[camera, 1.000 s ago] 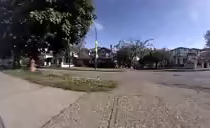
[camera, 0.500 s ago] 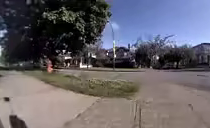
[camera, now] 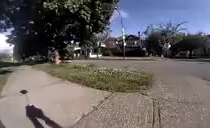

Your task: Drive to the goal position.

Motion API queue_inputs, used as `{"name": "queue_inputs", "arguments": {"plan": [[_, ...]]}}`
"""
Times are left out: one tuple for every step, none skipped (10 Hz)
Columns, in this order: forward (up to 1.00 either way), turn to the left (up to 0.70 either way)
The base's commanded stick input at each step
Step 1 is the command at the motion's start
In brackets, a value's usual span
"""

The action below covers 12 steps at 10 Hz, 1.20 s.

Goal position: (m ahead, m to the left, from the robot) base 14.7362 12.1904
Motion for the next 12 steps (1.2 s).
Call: {"name": "queue_inputs", "arguments": {"plan": [[0.08,0.01],[0.09,0.0],[0.08,0.01],[0.08,0.0],[0.08,0.0],[0.08,0.0],[0.08,0.0],[0.03,0.0],[-0.07,-0.07],[-0.71,-0.3],[-1.0,-0.4],[-1.0,-0.4]]}}
